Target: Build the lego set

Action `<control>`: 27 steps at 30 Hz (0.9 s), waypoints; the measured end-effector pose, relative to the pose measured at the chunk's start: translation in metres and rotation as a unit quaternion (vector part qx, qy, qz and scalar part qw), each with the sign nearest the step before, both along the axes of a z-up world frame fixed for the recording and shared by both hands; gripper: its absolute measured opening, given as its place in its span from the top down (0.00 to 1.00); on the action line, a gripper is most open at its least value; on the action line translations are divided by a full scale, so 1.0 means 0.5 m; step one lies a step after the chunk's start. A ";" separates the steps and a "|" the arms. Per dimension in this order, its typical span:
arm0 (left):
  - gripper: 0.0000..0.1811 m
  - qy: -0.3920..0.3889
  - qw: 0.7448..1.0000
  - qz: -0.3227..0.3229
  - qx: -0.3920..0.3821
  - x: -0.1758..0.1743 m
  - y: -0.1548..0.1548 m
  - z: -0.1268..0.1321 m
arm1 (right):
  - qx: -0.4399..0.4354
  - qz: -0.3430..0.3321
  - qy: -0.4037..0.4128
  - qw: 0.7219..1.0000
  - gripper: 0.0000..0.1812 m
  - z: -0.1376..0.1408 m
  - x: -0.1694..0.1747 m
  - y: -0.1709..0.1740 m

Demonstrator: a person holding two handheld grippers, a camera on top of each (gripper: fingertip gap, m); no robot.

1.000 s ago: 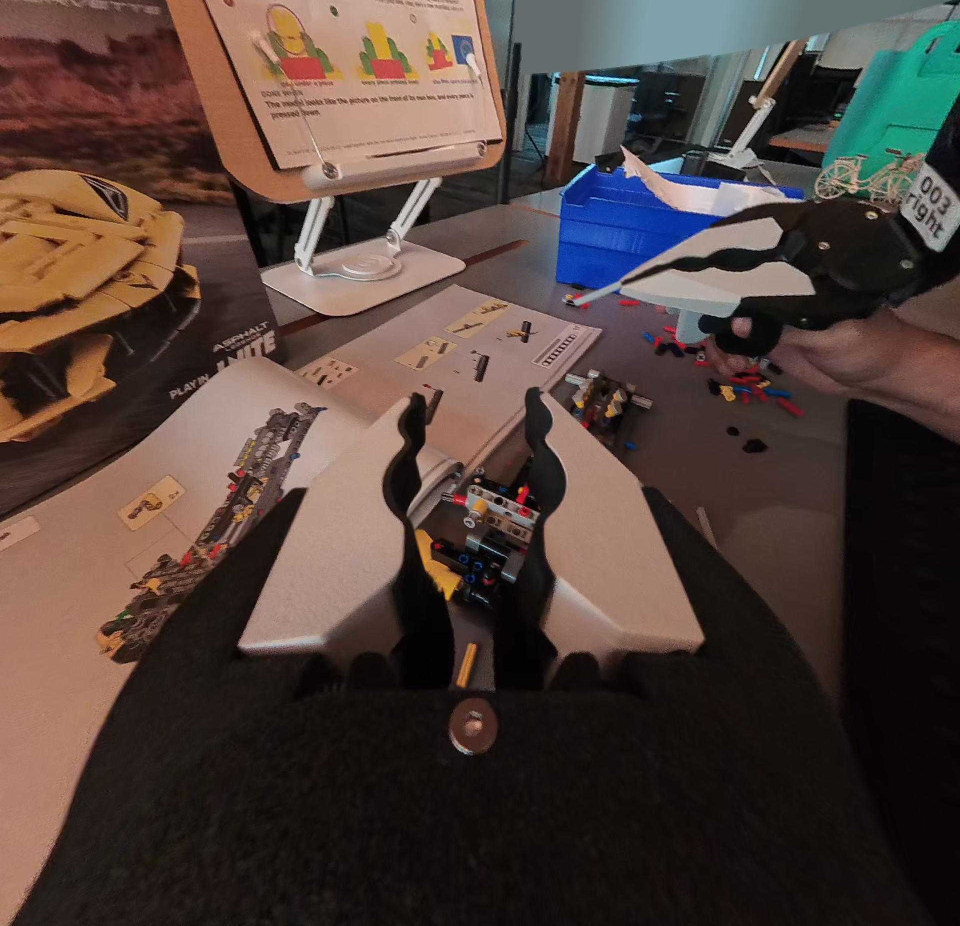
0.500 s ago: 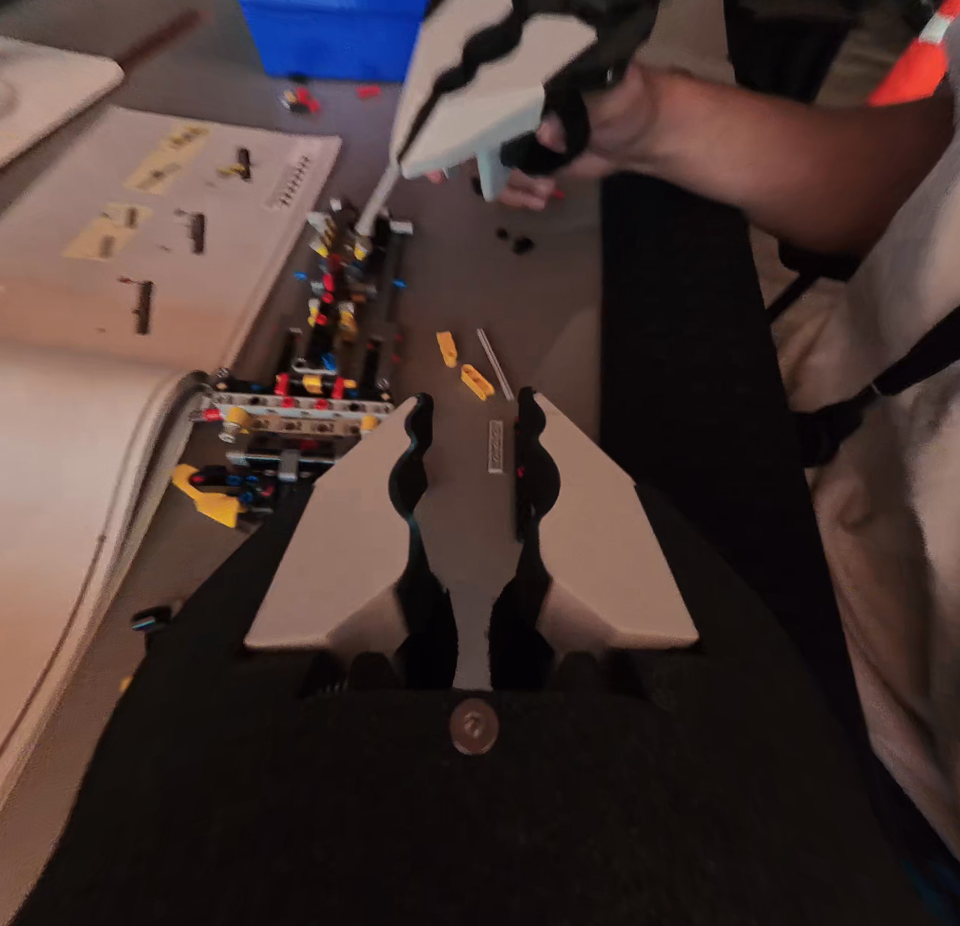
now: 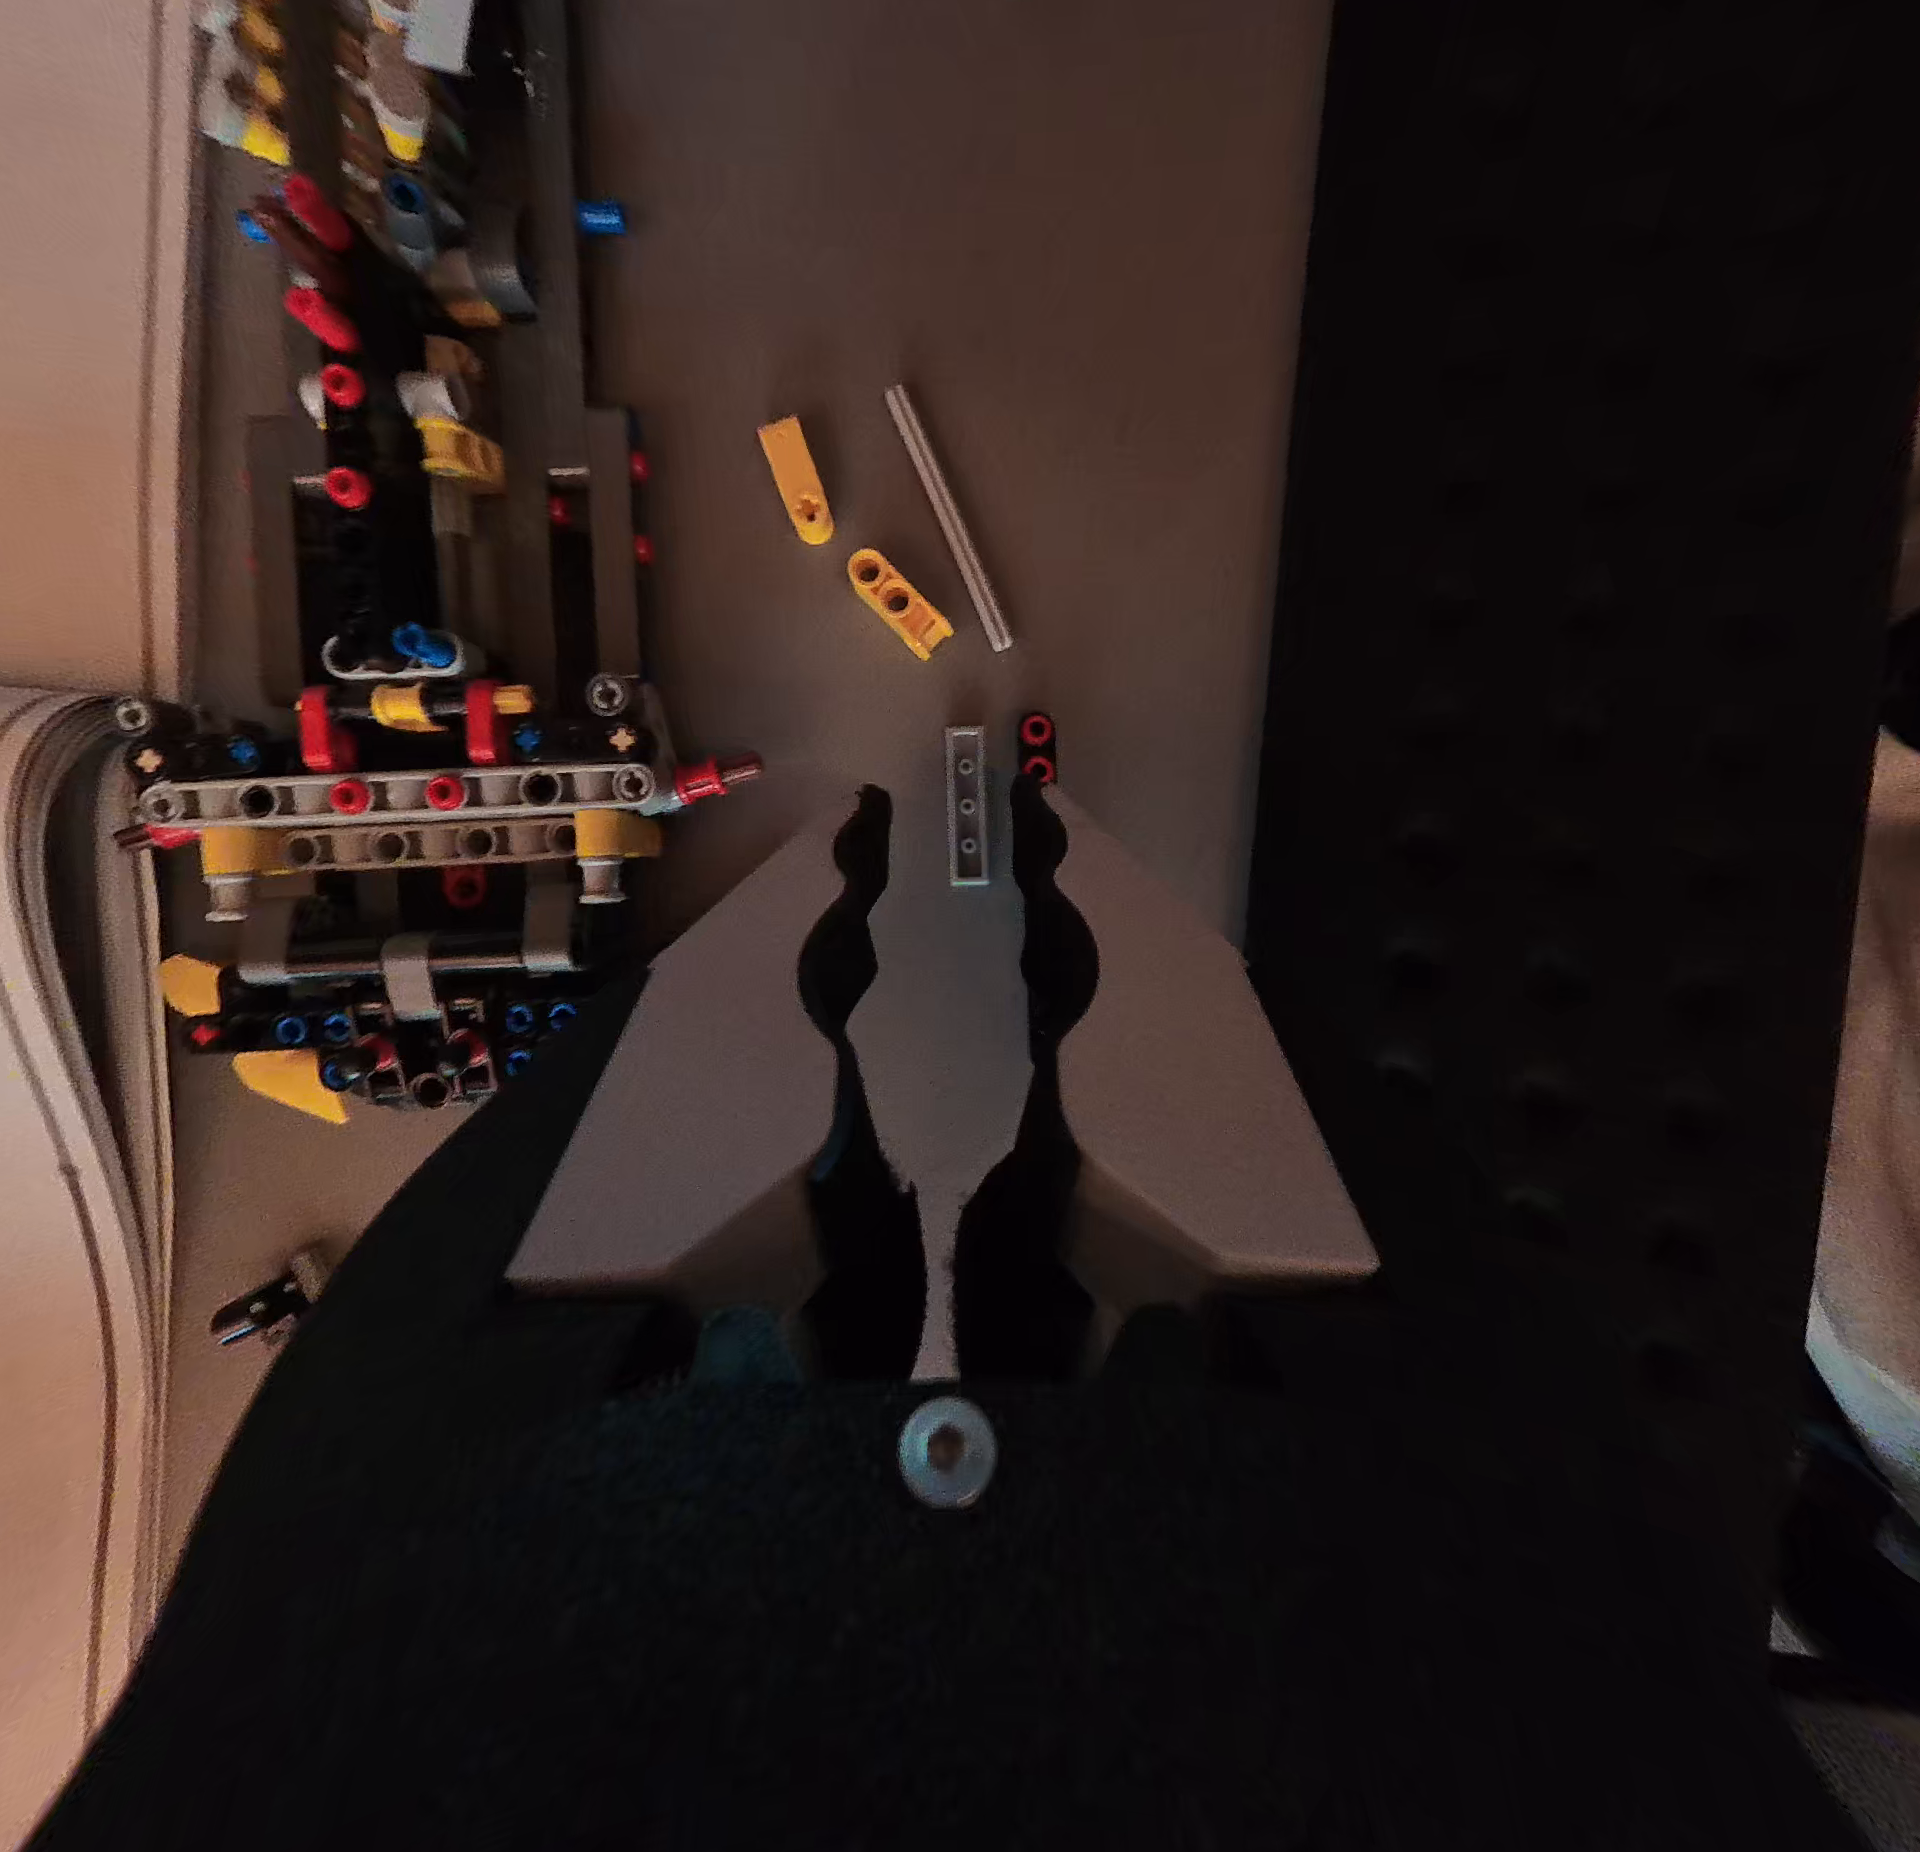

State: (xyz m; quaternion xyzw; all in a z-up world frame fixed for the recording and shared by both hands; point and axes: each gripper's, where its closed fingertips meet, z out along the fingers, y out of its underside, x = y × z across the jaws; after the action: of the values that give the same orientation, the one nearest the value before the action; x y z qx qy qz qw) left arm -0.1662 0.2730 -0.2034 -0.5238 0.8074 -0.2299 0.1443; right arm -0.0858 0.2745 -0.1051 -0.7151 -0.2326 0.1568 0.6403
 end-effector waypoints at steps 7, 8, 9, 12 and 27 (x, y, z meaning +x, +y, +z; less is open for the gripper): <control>0.90 0.020 1.000 -0.008 0.008 0.009 -0.002 -0.012 | 0.005 0.011 -0.001 1.000 1.00 0.001 -0.008 -0.004; 0.90 0.017 1.000 -0.006 0.001 0.011 -0.002 -0.007 | 0.005 0.010 0.003 1.000 1.00 0.002 -0.007 -0.003; 0.90 0.016 1.000 -0.003 -0.003 0.012 -0.001 -0.003 | 0.002 0.010 0.006 1.000 1.00 0.002 -0.005 -0.003; 0.90 0.025 1.000 -0.008 0.007 0.007 0.006 -0.006 | 0.000 0.010 0.010 1.000 1.00 0.002 -0.004 -0.002; 0.97 -0.054 0.998 0.031 -0.014 0.037 0.012 0.009 | 0.025 -0.009 -0.014 1.000 1.00 0.006 0.004 0.005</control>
State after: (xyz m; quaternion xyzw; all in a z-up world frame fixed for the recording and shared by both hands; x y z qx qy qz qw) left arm -0.1476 0.2789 -0.1987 -0.5378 0.7782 -0.2648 0.1874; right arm -0.0837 0.2771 -0.1023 -0.7029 -0.2391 0.1350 0.6561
